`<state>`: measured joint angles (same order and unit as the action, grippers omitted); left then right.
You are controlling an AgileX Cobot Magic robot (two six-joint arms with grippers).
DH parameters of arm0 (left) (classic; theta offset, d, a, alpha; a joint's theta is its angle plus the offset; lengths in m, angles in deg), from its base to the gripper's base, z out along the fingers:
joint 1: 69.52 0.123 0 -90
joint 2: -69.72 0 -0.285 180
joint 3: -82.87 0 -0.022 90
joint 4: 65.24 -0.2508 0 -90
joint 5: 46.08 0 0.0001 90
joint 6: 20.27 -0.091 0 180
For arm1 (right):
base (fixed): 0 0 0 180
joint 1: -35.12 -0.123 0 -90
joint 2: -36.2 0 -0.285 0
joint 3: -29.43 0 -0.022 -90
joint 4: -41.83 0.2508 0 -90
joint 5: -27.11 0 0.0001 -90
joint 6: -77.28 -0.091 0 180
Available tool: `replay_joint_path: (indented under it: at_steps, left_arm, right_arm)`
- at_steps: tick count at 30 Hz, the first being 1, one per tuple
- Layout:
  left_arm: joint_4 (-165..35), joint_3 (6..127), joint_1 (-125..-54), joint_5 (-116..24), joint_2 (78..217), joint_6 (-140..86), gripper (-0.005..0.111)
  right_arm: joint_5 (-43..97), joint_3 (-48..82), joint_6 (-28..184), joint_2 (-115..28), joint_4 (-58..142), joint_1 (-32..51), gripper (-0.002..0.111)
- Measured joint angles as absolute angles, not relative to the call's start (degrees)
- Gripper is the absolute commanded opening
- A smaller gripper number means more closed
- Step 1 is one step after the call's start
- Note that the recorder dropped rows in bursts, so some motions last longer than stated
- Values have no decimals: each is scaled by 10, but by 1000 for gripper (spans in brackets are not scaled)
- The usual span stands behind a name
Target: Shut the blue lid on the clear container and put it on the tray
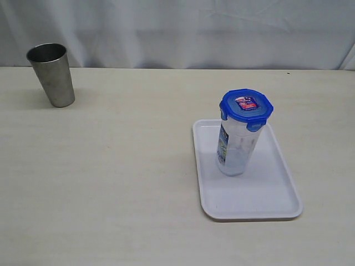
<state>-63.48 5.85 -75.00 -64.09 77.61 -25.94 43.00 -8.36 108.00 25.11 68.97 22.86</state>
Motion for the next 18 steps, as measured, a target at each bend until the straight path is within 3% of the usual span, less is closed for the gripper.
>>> replay_joint_path:
  at_steps: [4,11,18]
  left_arm:
    - [-635,58,-750,-641,776,-259,0]
    - [-635,58,-750,-641,776,-259,0]
    - [-635,58,-750,-641,776,-259,0]
  right_arm:
    - [325,-148,988,282,645,242,4]
    - [267,-217,886,282,521,246,4]
    - [180,-288,876,282,491,328,4]
